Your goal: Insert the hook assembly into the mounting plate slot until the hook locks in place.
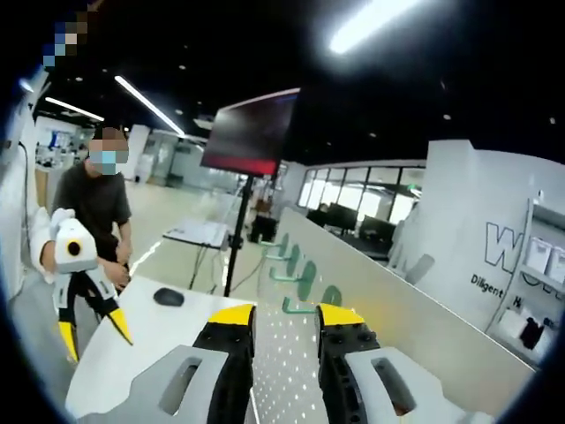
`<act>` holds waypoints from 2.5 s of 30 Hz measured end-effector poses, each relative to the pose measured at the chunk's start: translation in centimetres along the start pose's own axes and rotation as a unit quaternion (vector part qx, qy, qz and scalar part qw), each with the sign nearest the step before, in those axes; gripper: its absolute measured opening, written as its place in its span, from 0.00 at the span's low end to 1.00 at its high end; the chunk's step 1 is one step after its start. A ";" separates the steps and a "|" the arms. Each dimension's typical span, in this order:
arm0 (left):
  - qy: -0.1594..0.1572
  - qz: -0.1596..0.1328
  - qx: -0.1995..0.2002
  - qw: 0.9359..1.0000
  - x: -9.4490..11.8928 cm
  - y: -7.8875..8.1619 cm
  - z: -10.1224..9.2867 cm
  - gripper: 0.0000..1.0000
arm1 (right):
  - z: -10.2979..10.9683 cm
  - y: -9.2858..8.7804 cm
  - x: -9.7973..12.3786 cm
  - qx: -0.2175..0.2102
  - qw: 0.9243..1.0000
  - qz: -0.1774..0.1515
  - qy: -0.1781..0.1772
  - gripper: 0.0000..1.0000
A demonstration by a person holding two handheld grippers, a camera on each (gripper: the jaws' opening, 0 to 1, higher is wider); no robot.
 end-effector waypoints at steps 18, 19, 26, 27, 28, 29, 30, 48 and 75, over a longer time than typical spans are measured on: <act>0.010 -0.010 0.002 1.000 0.2 0.5 0.7 0.56 | 1.4 0.3 4.4 -0.034 0.998 -0.019 -0.048 0.55; 0.013 -0.011 0.004 1.000 0.3 0.5 0.9 0.56 | 1.5 0.5 4.9 -0.036 0.998 -0.023 -0.052 0.56; 0.024 -0.015 0.008 1.000 0.5 0.5 1.4 0.56 | 3.0 0.4 7.6 -0.038 0.996 -0.022 -0.072 0.57; 0.024 -0.015 0.008 1.000 0.5 0.6 1.3 0.57 | 3.1 0.3 8.0 -0.040 0.996 -0.023 -0.076 0.57; 0.024 -0.017 0.007 1.000 0.6 0.6 1.3 0.57 | 3.3 0.2 8.7 -0.045 0.995 -0.023 -0.083 0.57; 0.024 -0.017 0.007 1.000 0.6 0.7 1.2 0.57 | 3.4 0.1 9.2 -0.046 0.995 -0.024 -0.089 0.57; 0.024 -0.018 0.007 1.000 0.6 0.7 1.2 0.58 | 3.5 0.0 9.7 -0.048 0.994 -0.023 -0.094 0.57; 0.027 -0.031 0.009 0.999 2.4 3.2 0.3 0.65 | 8.1 -3.8 19.0 -0.097 0.977 0.010 -0.189 0.61; 0.046 -0.056 0.030 0.997 8.0 3.9 -1.4 0.71 | 14.2 -5.3 26.0 -0.125 0.937 0.024 -0.325 0.82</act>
Point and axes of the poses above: the point that each gripper's makers call its tool centre point, and the gripper's own axes: x roughly backward along the fingers, z roughly to its left, y roughly out of its top, the point moved 1 cm from there along x, roughly backward along the fingers, and after that the axes turned 4 degrees about -y, right-handed, at the moved point
